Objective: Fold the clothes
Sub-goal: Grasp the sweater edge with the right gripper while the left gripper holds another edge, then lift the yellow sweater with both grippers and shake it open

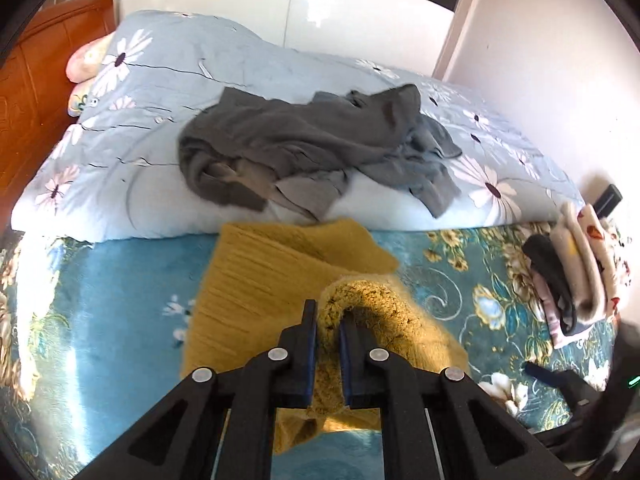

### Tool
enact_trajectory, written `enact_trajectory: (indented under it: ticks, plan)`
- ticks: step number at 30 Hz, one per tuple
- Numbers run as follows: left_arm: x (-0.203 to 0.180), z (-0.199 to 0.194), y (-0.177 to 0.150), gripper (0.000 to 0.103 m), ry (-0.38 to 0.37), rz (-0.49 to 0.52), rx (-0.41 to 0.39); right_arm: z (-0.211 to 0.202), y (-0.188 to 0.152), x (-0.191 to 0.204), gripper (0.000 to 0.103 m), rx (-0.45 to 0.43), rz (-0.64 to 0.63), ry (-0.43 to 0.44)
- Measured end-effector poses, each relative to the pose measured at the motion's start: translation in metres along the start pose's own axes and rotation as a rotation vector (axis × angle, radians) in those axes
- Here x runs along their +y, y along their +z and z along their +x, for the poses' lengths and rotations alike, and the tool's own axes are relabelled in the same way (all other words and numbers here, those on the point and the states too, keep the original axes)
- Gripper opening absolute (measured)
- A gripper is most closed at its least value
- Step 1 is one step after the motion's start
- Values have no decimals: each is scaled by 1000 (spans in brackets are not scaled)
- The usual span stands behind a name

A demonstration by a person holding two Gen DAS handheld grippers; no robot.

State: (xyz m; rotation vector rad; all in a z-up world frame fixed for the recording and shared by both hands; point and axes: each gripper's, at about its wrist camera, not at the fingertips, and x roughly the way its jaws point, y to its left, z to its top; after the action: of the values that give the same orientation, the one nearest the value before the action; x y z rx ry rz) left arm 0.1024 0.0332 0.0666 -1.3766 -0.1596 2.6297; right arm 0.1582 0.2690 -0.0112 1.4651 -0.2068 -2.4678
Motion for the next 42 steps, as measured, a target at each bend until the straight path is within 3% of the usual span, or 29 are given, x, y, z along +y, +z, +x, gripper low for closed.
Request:
enact_trajectory:
  ticks: [8,10,17,23,25,31,42]
  plan:
    - [44,5,-2,10,11,-54,10,57,-5,-5,100,104,103,7]
    - [56,8,-4,10,9,-85,12,59,-4,-10,85,105,138,17]
    - [82,10,-11,10,3,-147,17,78,-2,1,54,180,170,110]
    - [90,-2,-17,10,10,-145,12,77,11,18,20,149,182,145]
    - [90,-9,-17,10,9,-139,3,70,18,21,12,126,174,122]
    - [79,-46,-9,10,41,-81,-79,24,47,20,10,-26,185,101]
    - [51,-157,43,10,119,33,-361,-113,136,63,9,-382,40,66]
